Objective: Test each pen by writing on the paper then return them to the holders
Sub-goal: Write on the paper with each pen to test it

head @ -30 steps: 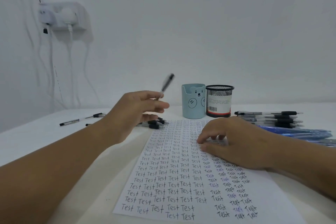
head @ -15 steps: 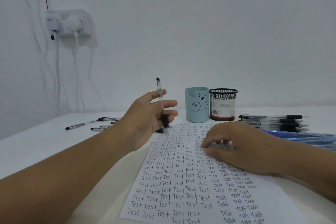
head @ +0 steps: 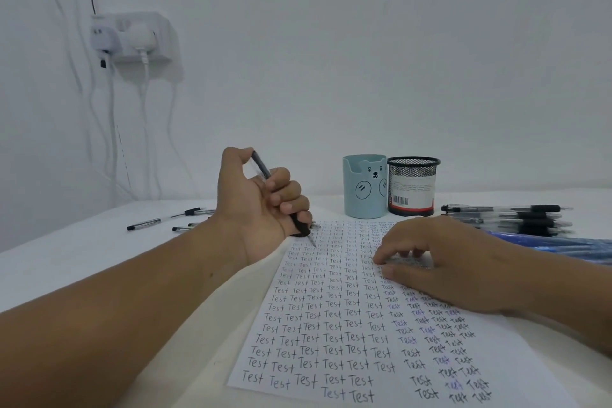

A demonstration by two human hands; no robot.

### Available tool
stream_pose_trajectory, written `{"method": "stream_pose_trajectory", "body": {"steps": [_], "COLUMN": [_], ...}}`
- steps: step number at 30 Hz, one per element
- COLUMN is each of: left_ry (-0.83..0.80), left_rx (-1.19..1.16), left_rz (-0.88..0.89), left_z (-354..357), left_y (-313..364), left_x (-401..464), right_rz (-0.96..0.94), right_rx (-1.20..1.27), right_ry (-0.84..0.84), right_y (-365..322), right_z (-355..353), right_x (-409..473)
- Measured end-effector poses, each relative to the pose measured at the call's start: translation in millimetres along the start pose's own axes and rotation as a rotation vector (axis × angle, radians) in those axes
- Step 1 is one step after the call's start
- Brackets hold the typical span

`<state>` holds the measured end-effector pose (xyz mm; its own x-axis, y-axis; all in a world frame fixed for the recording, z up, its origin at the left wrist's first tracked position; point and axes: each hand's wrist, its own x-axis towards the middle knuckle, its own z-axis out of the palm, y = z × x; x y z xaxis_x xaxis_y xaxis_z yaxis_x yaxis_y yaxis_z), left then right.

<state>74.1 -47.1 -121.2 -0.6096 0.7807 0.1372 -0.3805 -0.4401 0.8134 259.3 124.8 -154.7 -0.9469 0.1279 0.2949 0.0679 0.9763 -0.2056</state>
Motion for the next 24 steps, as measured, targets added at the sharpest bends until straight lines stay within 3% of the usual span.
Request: {"method": "stream_pose_trajectory", "body": {"steps": [5, 8, 12, 14, 20, 24], "left_ry": [-0.018, -0.082, -0.202, -0.245, -0.333, -0.353], "left_rx": [-0.118, 0.04, 0.212, 0.245, 0.289, 0.446], "left_rz": [0.051, -0.01, -0.094, -0.125, -0.182, -0.148], "left_z": [1, 1, 8, 12, 21, 20], "left_y": [-1, -4, -13, -18, -29, -30], "left_x": [-2, -1, -3, -6, -12, -12], "right_rz": [0.006, 0.022, -0.033, -0.049, -0.011, 0.068], "right_rx": [0.01, 0.022, -0.019, -0.052, -0.102, -0.124], "right_ry": [0.024, 0.104, 0.369, 0.421, 0.406, 0.338], "right_y": [-2, -3, -1, -2, -6, -8], "right_z": [-3, -6, -8, -9, -12, -19], "right_x": [0, -4, -4, -3, -5, -8]}}
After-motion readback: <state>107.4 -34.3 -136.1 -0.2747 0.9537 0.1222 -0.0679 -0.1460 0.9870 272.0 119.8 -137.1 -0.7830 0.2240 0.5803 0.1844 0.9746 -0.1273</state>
